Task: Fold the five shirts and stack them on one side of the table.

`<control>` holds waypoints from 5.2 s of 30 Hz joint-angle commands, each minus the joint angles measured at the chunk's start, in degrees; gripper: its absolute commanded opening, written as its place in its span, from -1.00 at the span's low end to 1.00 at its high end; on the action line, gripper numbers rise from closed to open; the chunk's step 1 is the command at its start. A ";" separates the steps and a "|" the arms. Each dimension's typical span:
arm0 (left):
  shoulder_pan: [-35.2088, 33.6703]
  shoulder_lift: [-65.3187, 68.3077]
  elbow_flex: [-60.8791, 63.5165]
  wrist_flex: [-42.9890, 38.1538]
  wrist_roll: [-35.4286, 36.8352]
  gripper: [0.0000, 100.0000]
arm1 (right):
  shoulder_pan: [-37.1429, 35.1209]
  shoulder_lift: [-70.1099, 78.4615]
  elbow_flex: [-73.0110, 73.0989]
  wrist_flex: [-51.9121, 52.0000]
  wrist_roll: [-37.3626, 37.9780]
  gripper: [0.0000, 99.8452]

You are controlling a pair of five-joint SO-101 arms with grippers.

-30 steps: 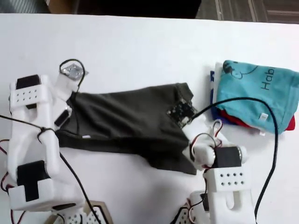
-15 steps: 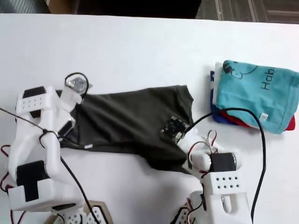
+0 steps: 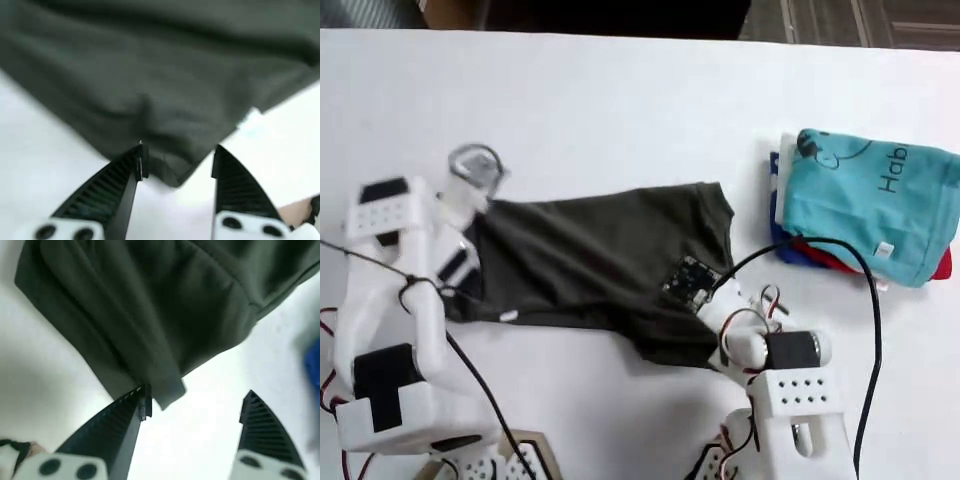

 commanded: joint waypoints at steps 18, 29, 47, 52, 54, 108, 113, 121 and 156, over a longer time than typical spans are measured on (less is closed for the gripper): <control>8.18 17.93 -21.23 -1.49 15.74 -0.95 | -3.65 37.49 -29.10 -32.48 -19.08 -0.96; 6.42 38.15 -34.68 4.13 17.41 -0.95 | -2.51 84.35 -66.55 -21.14 -19.52 -0.96; 2.64 60.75 -75.21 21.10 18.37 -0.95 | 4.88 114.68 -111.65 -1.71 -19.43 -0.96; 4.57 62.95 -77.41 21.10 18.73 -0.95 | 4.88 118.37 -120.62 4.44 -19.43 -0.96; 4.48 62.07 -78.64 21.27 18.73 -0.95 | 4.88 118.02 -124.13 8.66 -19.43 -0.96; 6.24 22.07 -7.08 -19.08 26.02 -0.95 | -25.19 50.24 -34.64 3.03 -15.38 -0.73; 6.24 22.59 -7.69 -18.73 26.02 -0.95 | -25.01 50.77 -34.55 0.31 -15.30 -0.66; 6.24 22.59 -7.69 -18.73 26.02 -0.95 | -25.10 50.86 -33.05 -3.38 -11.78 -0.70; 6.42 22.68 -7.69 -18.73 25.76 -0.95 | -24.84 50.15 -38.42 1.54 -11.69 -0.96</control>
